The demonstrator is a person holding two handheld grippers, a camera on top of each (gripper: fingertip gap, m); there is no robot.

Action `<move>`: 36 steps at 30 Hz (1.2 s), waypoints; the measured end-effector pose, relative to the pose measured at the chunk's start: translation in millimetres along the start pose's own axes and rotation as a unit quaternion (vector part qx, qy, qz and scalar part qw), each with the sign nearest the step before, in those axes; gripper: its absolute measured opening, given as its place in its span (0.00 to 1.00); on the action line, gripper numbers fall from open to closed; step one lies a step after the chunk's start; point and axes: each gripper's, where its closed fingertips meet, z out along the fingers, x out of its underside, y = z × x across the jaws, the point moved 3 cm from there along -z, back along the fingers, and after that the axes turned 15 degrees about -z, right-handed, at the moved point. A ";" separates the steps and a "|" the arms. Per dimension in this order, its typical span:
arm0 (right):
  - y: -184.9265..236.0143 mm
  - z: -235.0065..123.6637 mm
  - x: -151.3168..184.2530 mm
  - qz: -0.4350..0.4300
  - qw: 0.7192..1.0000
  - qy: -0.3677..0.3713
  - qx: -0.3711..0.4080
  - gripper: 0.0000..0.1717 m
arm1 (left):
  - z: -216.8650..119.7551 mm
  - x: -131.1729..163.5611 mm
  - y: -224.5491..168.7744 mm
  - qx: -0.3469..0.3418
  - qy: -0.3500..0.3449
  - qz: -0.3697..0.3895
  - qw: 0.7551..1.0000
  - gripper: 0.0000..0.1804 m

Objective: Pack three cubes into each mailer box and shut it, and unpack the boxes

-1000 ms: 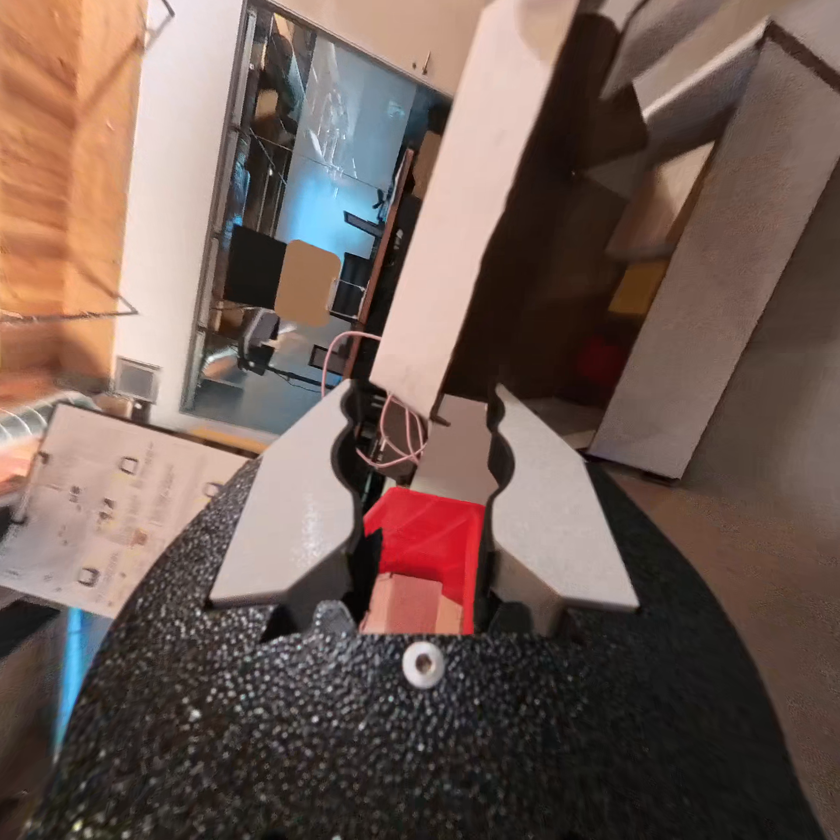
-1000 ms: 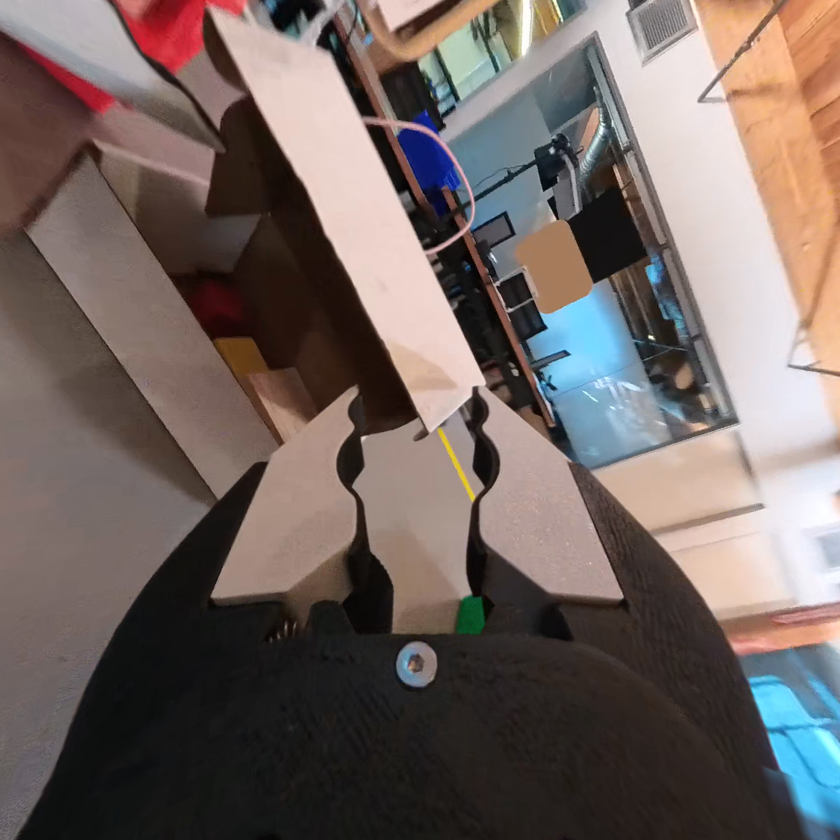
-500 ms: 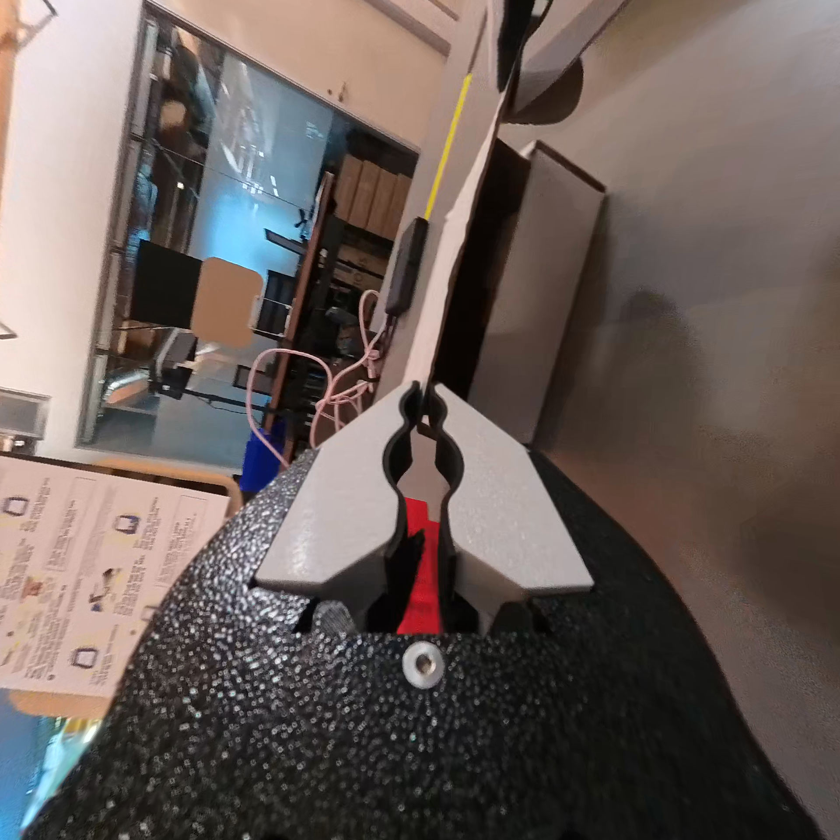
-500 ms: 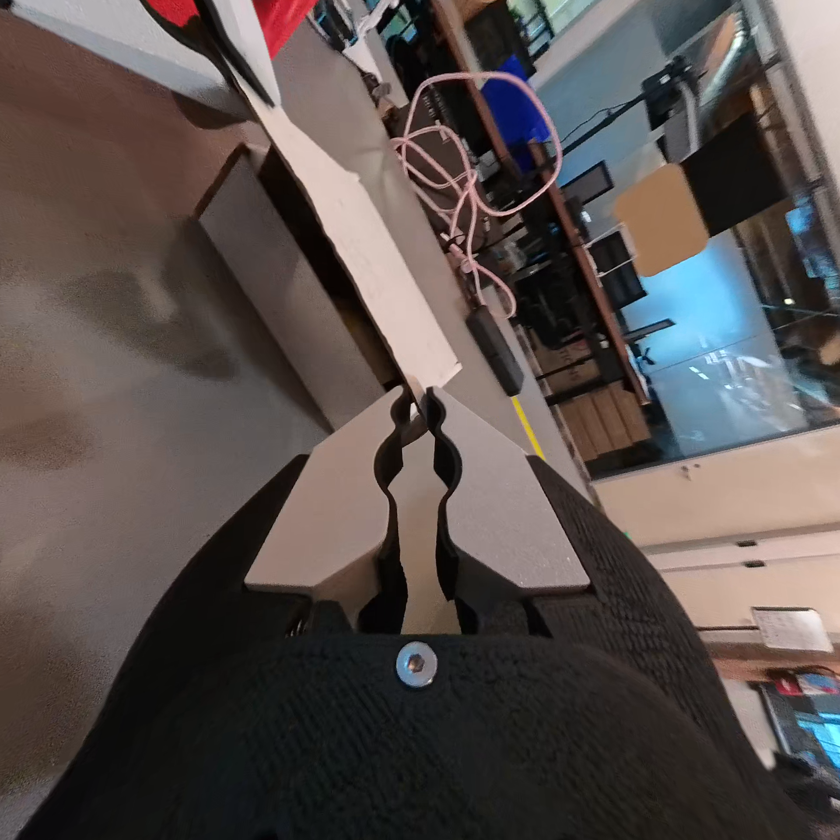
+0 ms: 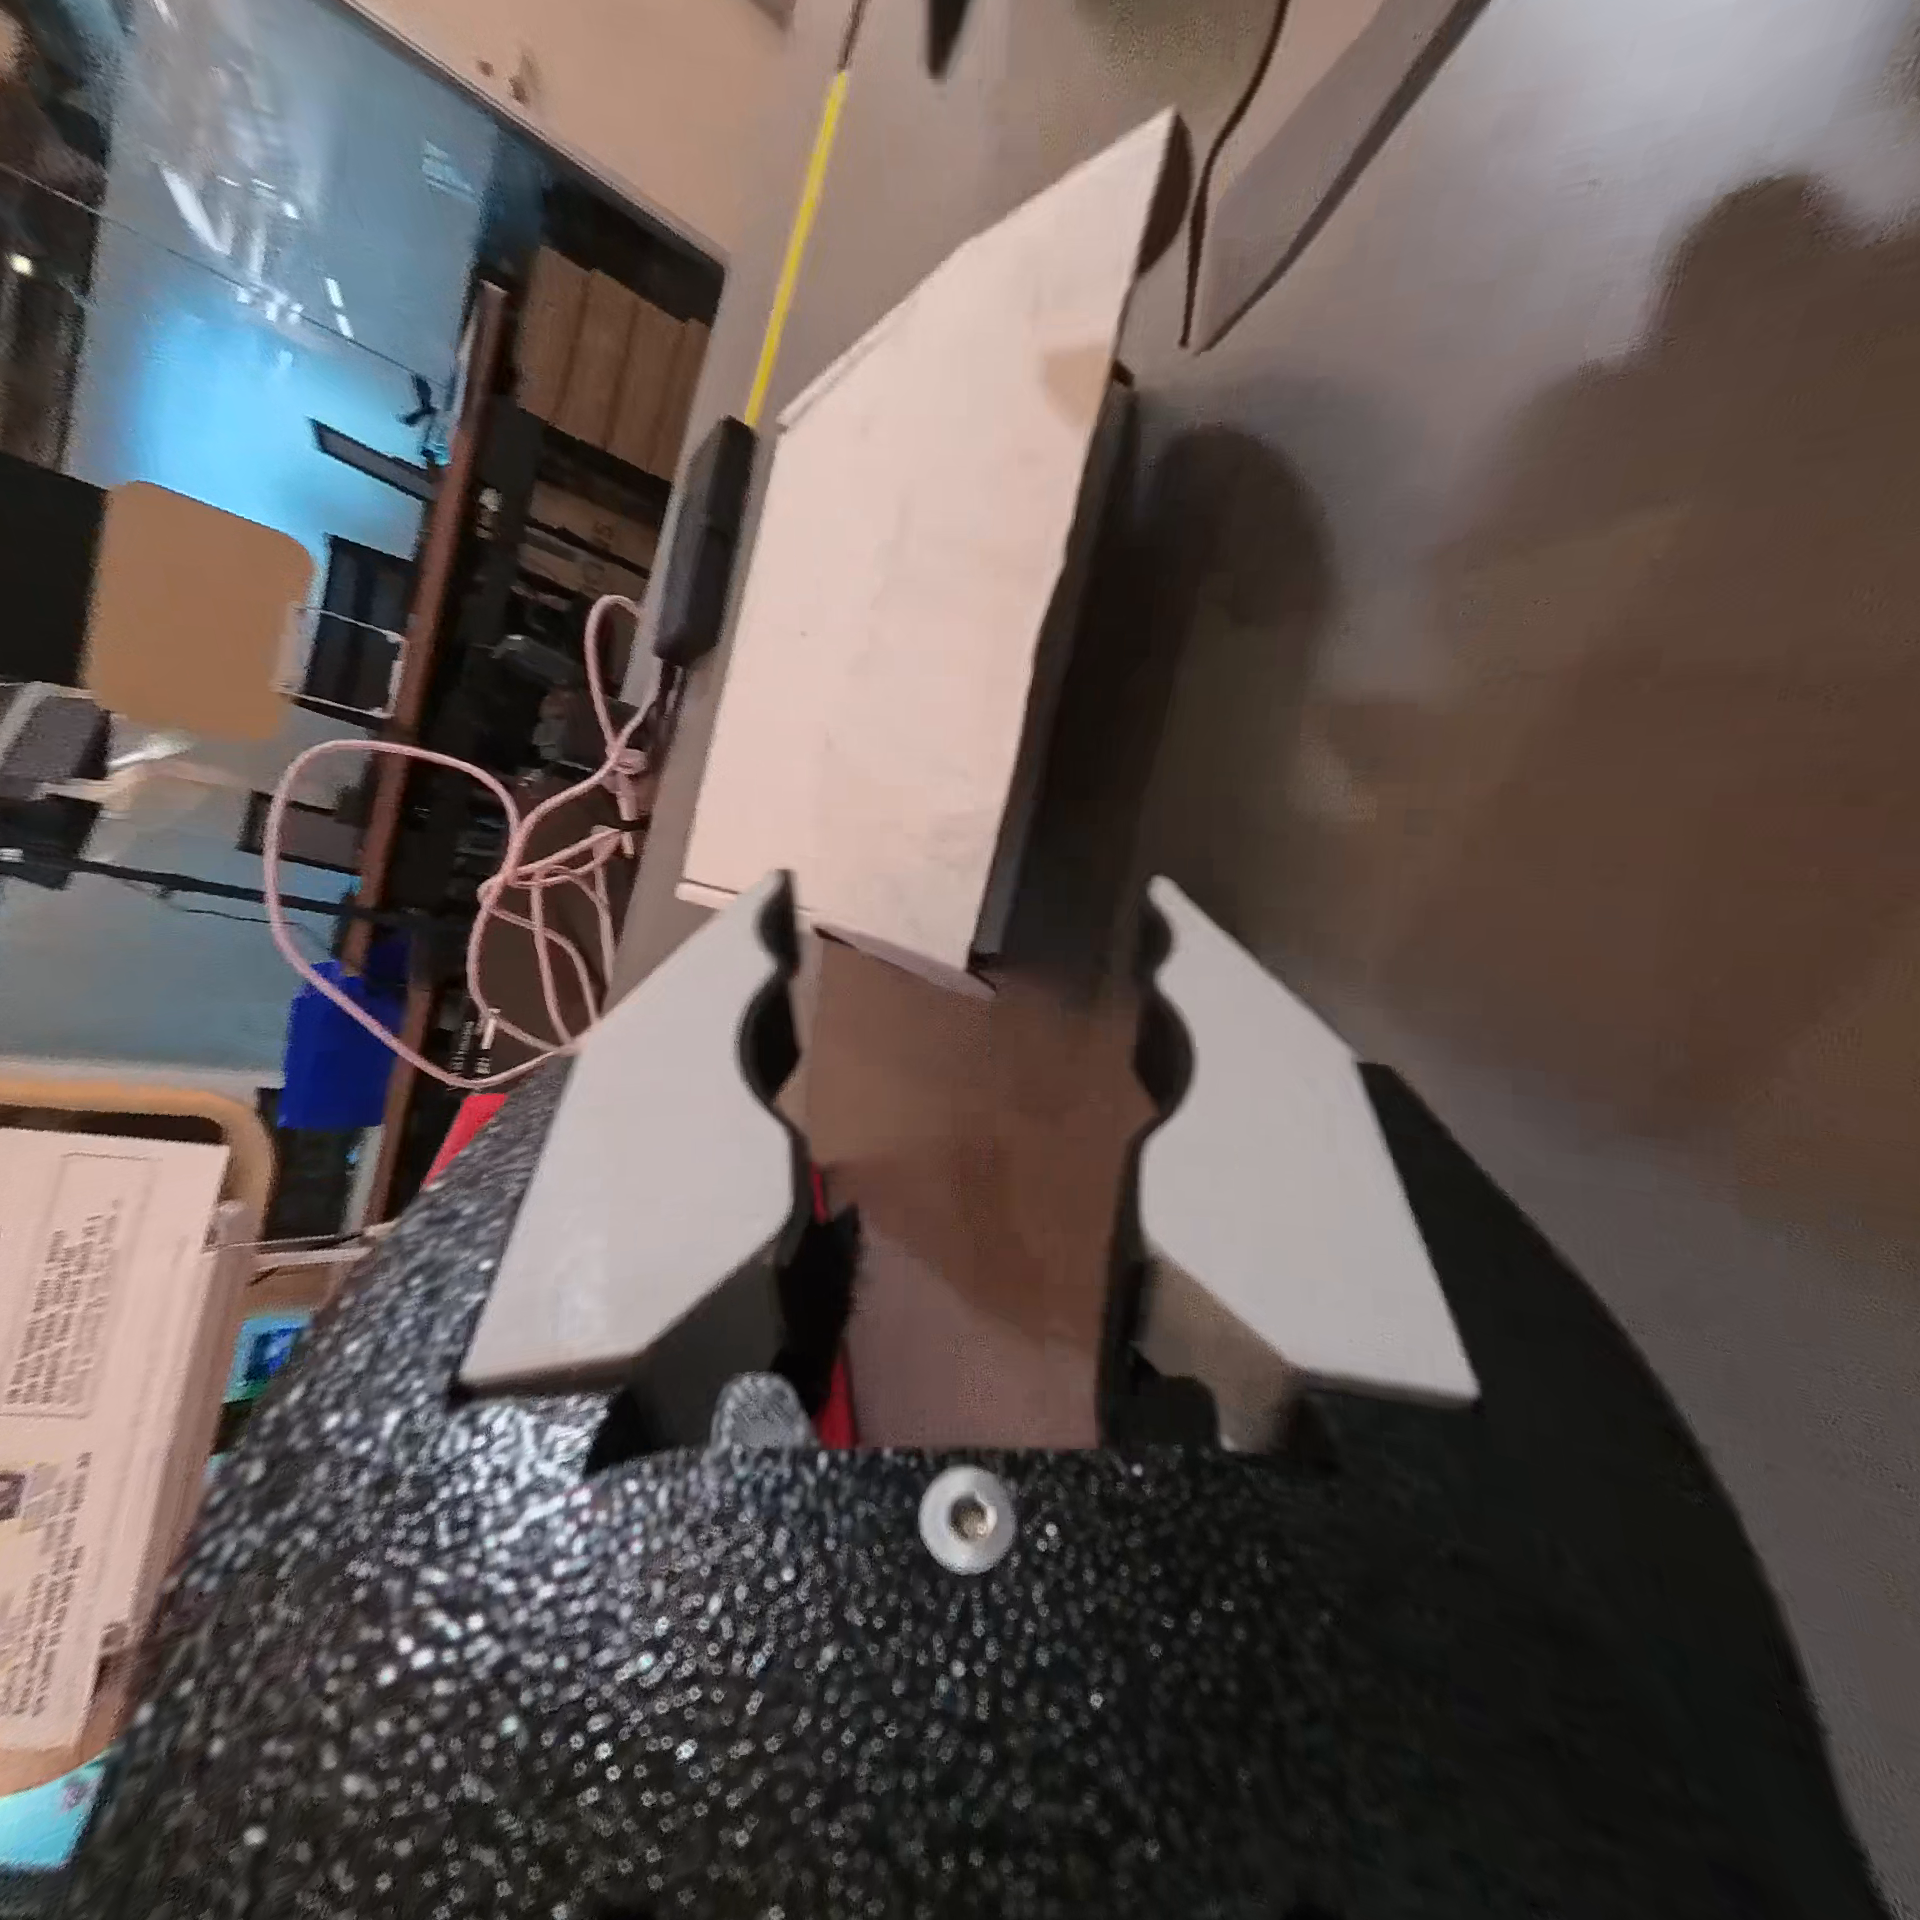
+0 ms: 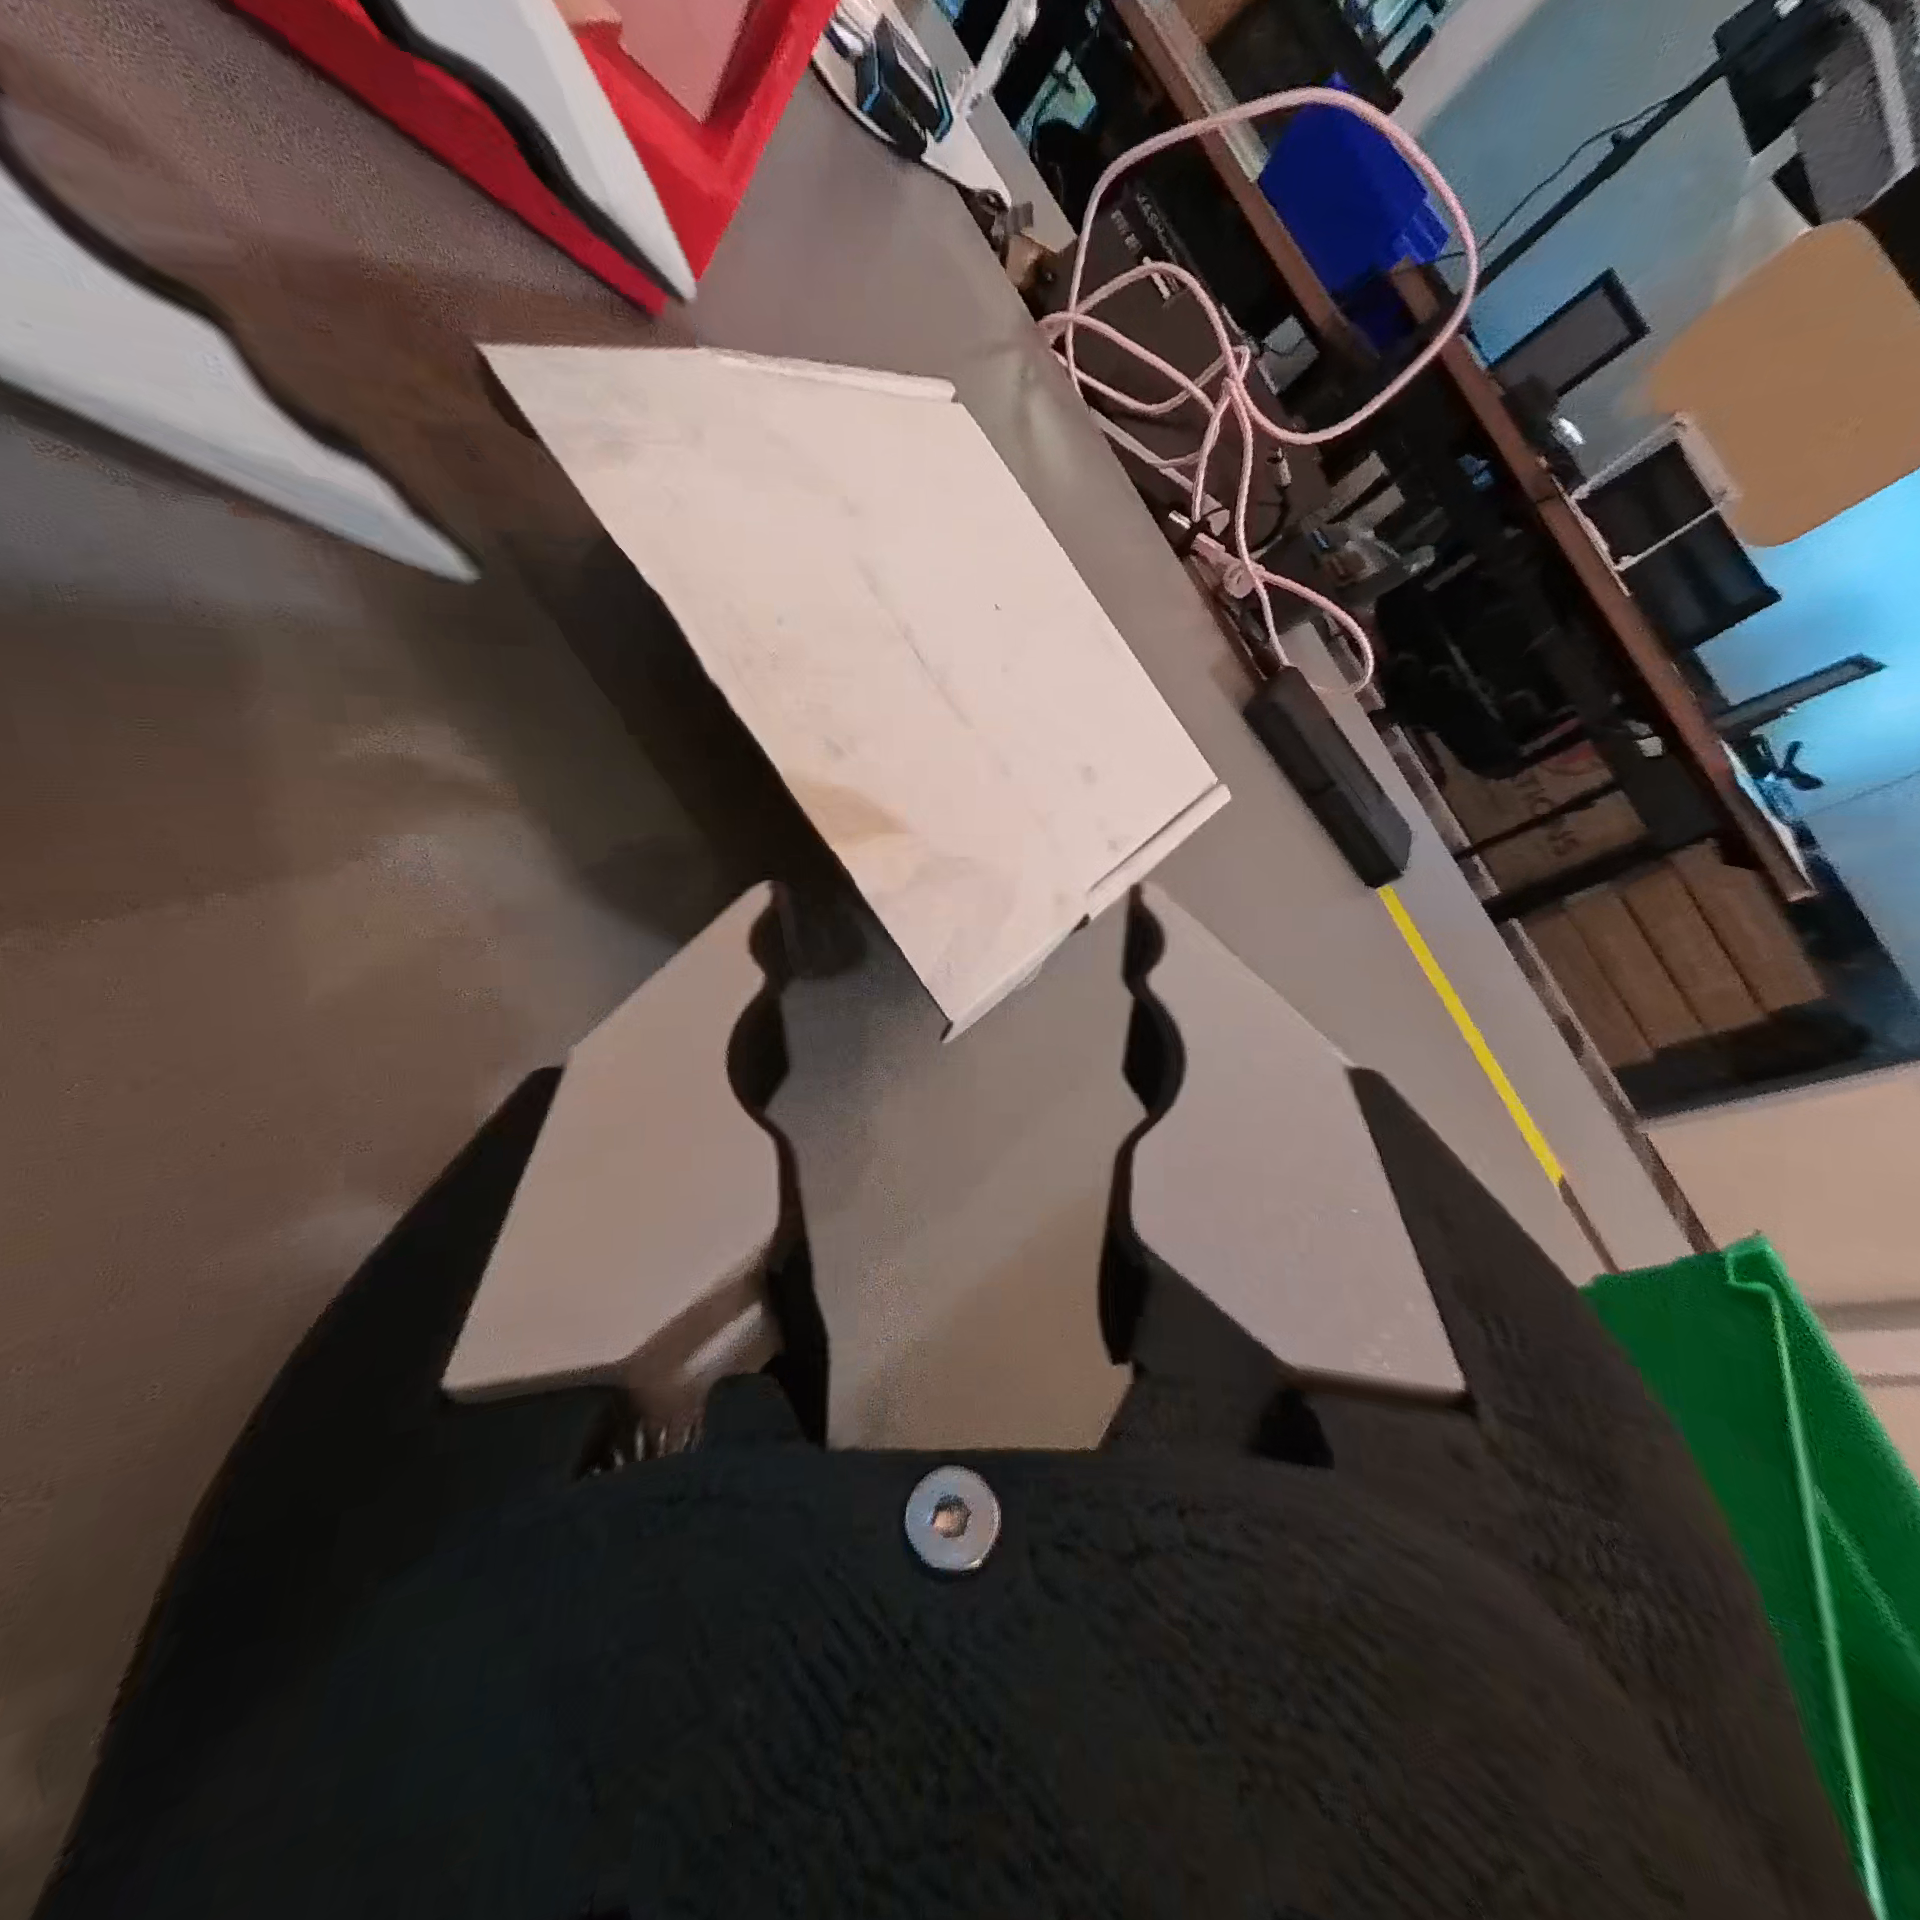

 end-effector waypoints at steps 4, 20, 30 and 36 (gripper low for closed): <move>4.2 0.3 1.9 -0.042 0.999 -0.006 0.005 0.47 | -2.2 7.4 -0.2 0.022 -0.005 -0.017 1.000 0.52; 10.2 35.6 0.3 -0.168 0.986 0.009 -0.001 0.50 | 54.3 9.0 21.6 0.008 0.019 0.169 0.985 0.31; -1.1 46.0 0.8 -0.241 0.969 0.030 0.050 0.52 | 61.8 -2.6 40.3 0.064 0.053 0.075 0.994 0.14; -9.0 58.9 7.6 -0.260 0.963 0.051 0.045 0.49 | 66.4 -3.1 45.4 0.087 0.077 0.082 0.990 0.13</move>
